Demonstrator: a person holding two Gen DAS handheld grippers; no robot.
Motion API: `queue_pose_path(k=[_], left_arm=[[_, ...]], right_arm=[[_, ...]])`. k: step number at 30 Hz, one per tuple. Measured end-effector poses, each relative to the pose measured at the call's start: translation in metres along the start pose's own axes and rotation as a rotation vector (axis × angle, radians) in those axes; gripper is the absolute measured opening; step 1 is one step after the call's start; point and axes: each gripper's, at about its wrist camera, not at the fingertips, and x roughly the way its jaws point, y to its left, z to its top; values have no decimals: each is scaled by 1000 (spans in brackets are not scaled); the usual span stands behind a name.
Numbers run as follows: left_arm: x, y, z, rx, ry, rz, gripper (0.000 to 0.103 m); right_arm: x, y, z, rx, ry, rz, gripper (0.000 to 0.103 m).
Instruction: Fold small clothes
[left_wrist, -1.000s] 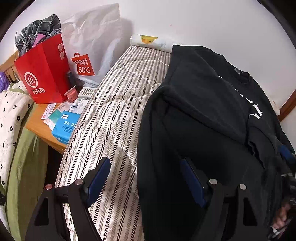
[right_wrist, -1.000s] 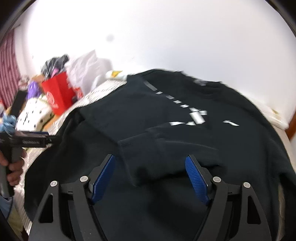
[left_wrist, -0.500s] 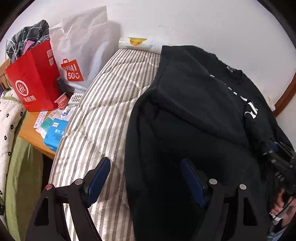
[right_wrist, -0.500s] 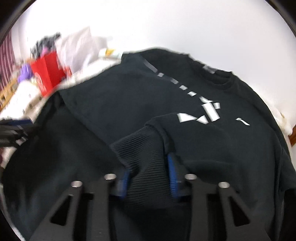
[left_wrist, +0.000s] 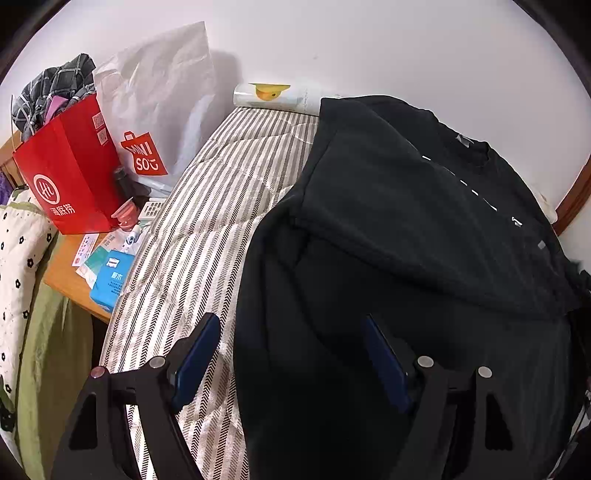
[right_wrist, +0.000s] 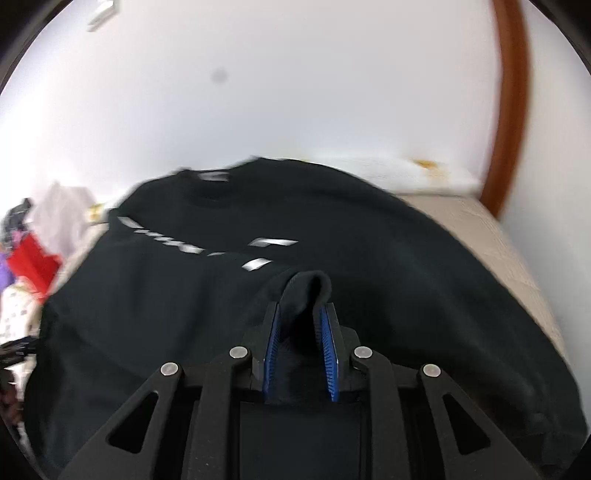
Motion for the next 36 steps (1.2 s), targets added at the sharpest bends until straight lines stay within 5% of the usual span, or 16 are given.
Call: queue_pose_path(k=[3, 8, 10, 19, 25, 36], left_arm=[[-1, 0, 2, 8, -11, 2, 77], [-3, 3, 9, 16, -42, 6, 77], [-3, 4, 11, 28, -47, 18, 75], [-1, 13, 22, 61, -60, 29, 59], [4, 20, 28, 67, -79, -10, 56], [20, 23, 34, 87, -70, -63, 46]], right_arm=[[3, -19, -3, -3, 23, -82, 22], [-11, 3, 14, -57, 1, -42, 34], [-12, 28, 26, -82, -23, 9, 46], [48, 182, 75, -157, -24, 320, 46], [96, 274, 94, -219, 8, 447, 46], [187, 365, 118, -316, 67, 481, 46]])
